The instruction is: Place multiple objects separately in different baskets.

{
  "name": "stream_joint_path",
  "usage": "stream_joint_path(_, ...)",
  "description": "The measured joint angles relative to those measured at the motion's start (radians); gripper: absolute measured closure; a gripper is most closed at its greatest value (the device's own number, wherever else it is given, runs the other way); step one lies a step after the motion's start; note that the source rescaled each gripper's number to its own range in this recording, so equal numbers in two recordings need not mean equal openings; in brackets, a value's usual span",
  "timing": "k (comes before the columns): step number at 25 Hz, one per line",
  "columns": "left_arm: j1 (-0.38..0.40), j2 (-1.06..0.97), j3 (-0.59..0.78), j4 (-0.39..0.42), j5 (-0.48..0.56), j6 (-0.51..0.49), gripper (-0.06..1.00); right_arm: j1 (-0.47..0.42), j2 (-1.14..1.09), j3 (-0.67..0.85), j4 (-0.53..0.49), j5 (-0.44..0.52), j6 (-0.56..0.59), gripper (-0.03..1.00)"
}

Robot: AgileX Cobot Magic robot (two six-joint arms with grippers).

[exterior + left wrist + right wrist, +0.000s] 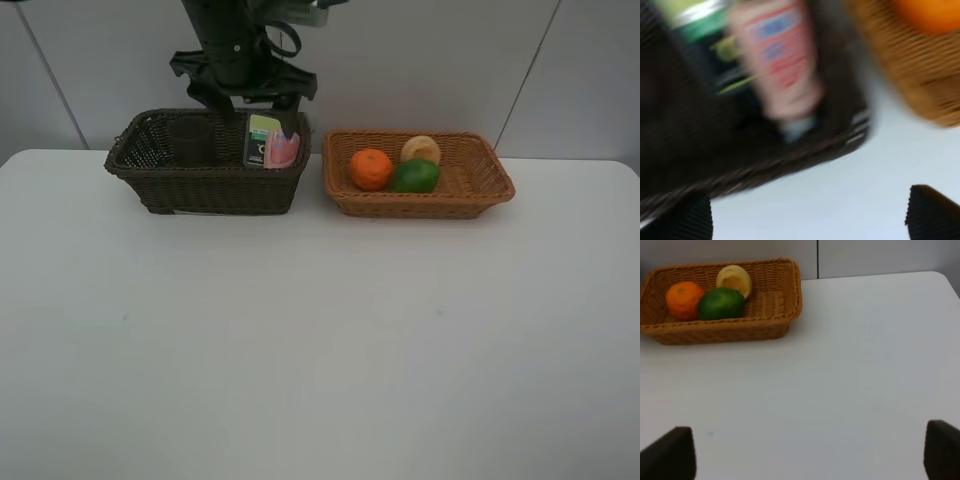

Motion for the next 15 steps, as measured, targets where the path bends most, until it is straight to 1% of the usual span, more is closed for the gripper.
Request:
stream_joint_path(3,0.070,-0.089,0.120,0.048,0.046,-0.020,-0.05,0.000,0.000,0.000,0.000,0.000,0.000,0.00)
stream_joint_path(7,0.136,-0.248,0.305,0.058,0.053,-0.023,-0.05,0.000,0.000,0.000,0.000,0.000,0.000,0.00)
stream_joint_path(12,0.174,-0.481,0.520,0.057,0.053,-0.023,-0.05,0.000,0.000,0.000,0.000,0.000,0.000,0.00)
stream_joint_path(15,0.192,-0.628,0.626,0.057,0.054,-0.019,-0.05,0.000,0.000,0.000,0.000,0.000,0.000,0.00)
